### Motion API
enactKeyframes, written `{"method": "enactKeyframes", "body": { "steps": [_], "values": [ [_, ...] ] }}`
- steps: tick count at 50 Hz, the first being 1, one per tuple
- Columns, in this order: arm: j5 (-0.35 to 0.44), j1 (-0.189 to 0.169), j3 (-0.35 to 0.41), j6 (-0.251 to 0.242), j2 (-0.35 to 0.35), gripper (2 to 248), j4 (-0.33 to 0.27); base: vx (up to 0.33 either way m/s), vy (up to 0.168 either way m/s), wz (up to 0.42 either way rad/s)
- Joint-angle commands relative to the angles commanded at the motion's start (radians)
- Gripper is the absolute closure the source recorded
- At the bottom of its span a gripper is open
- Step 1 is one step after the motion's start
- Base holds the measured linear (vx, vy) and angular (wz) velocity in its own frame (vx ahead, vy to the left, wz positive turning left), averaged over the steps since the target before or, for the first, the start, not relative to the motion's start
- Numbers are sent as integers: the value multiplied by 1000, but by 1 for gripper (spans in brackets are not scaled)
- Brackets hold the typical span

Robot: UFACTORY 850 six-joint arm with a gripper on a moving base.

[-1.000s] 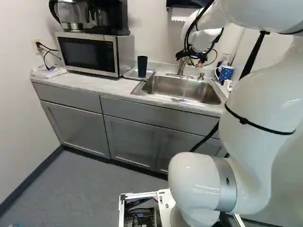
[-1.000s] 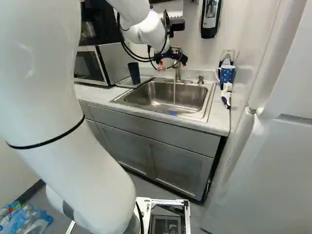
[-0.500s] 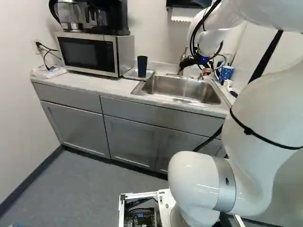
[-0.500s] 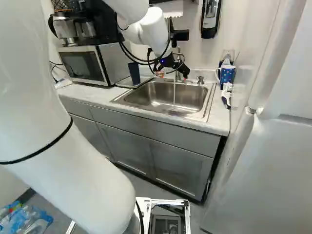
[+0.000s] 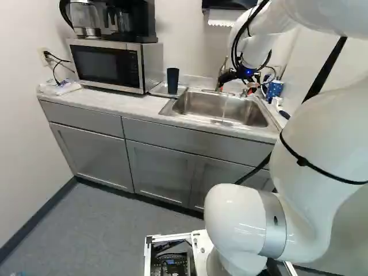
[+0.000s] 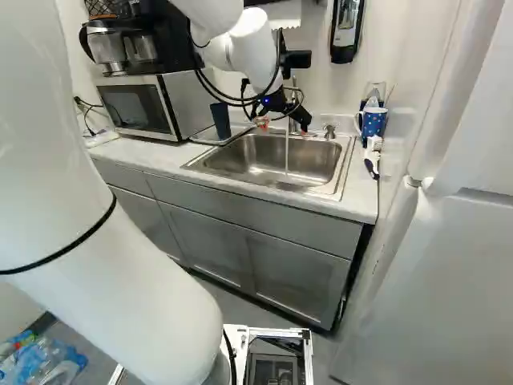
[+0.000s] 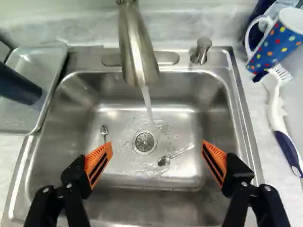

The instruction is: Rinse the cup and place it in the tray

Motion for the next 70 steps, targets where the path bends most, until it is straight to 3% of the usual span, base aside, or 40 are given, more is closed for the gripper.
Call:
{"method": "enactKeyframes", "body": {
  "steps": [29, 52, 70],
  "values": [
    [299, 1, -120, 0, -56, 3, -1, 0, 0, 0],
    [502, 19, -204, 0, -139, 3, -28, 0, 0, 0],
    [579, 43, -268, 0, -199, 3, -37, 0, 0, 0]
  ]
}}
